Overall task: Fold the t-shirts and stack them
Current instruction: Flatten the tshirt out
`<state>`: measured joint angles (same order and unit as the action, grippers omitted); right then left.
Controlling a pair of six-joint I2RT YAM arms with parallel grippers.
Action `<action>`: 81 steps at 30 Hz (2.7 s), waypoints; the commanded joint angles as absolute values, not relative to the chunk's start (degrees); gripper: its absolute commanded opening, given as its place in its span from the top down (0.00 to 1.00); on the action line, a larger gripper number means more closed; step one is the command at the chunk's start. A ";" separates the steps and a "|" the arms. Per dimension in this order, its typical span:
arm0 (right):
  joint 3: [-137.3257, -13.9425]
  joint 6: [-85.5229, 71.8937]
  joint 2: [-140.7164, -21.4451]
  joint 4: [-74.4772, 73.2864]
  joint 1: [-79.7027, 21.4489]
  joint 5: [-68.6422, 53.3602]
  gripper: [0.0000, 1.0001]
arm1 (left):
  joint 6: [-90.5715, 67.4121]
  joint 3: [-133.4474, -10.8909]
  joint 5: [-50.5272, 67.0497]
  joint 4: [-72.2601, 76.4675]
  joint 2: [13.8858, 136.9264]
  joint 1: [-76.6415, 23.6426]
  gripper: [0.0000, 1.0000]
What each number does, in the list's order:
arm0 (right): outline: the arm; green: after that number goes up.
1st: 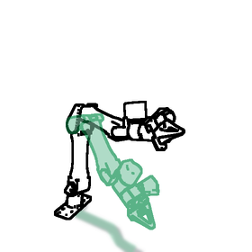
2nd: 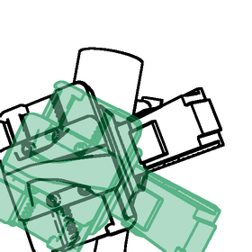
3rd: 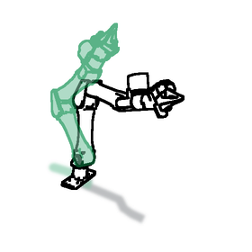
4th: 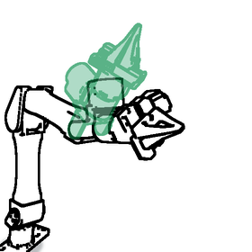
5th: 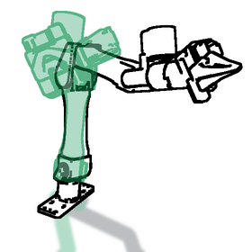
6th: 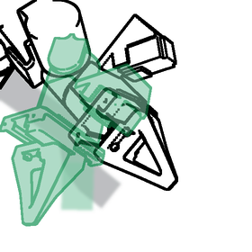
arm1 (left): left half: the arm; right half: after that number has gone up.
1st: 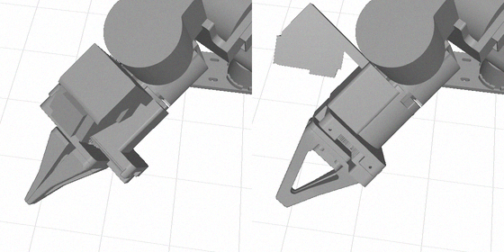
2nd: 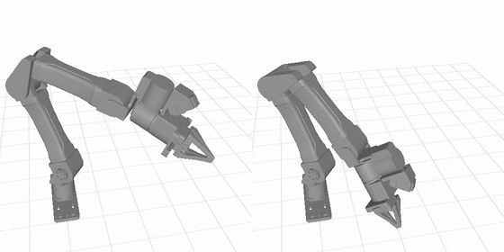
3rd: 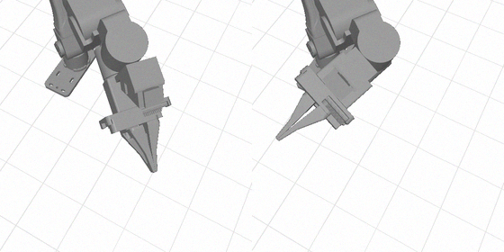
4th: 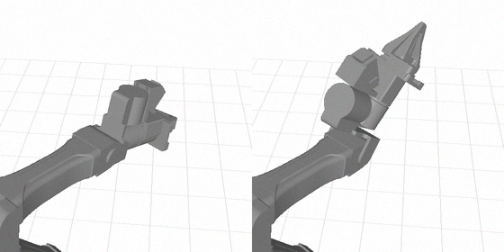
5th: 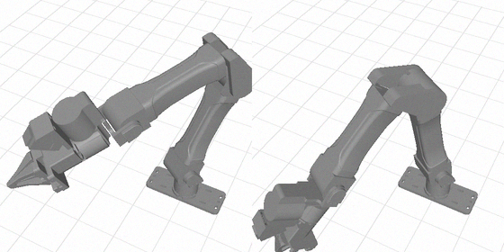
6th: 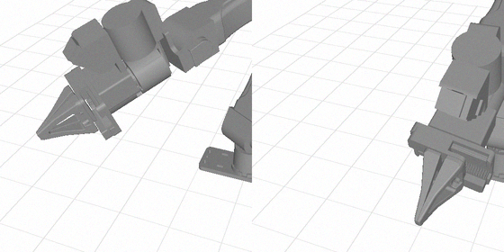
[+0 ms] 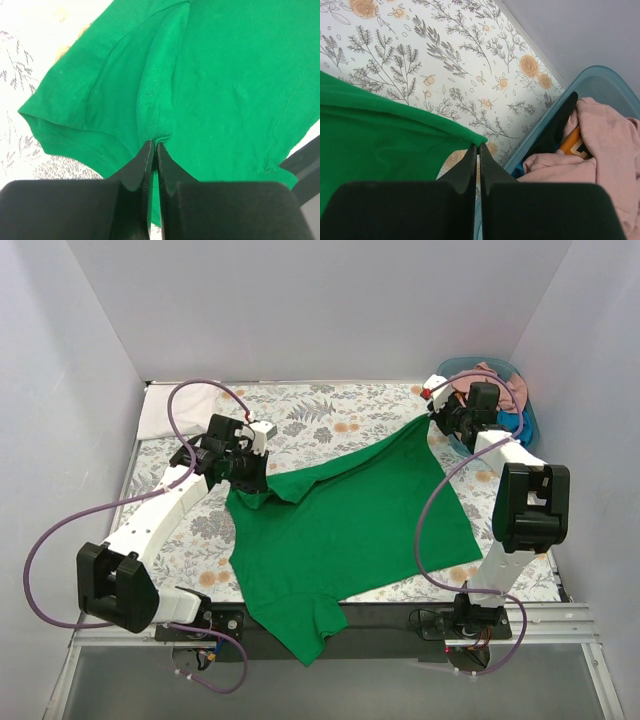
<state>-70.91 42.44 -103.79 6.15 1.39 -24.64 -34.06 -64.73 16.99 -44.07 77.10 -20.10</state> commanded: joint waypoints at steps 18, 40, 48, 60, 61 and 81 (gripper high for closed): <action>-65.48 48.78 -94.04 1.15 2.29 -26.98 0.99 | -31.46 -71.01 15.74 -50.45 69.52 -17.49 1.00; -97.99 26.02 -98.46 -6.06 3.07 -25.84 0.99 | -38.67 -124.08 14.84 -36.82 101.95 3.59 1.00; -96.60 24.43 -81.23 -6.15 3.43 -24.35 0.99 | -41.31 -114.02 20.91 -26.83 80.97 4.13 1.00; -86.84 26.19 -54.15 -3.34 3.52 -19.16 0.99 | -36.92 -103.34 15.30 -25.91 52.13 4.13 1.00; -86.66 26.19 -52.31 -3.25 3.52 -18.81 0.99 | -36.74 -103.88 14.68 -26.36 51.77 4.13 1.00; -72.97 28.21 -63.27 3.85 2.38 -29.53 0.99 | -33.92 -83.64 16.34 -24.09 58.53 4.13 1.00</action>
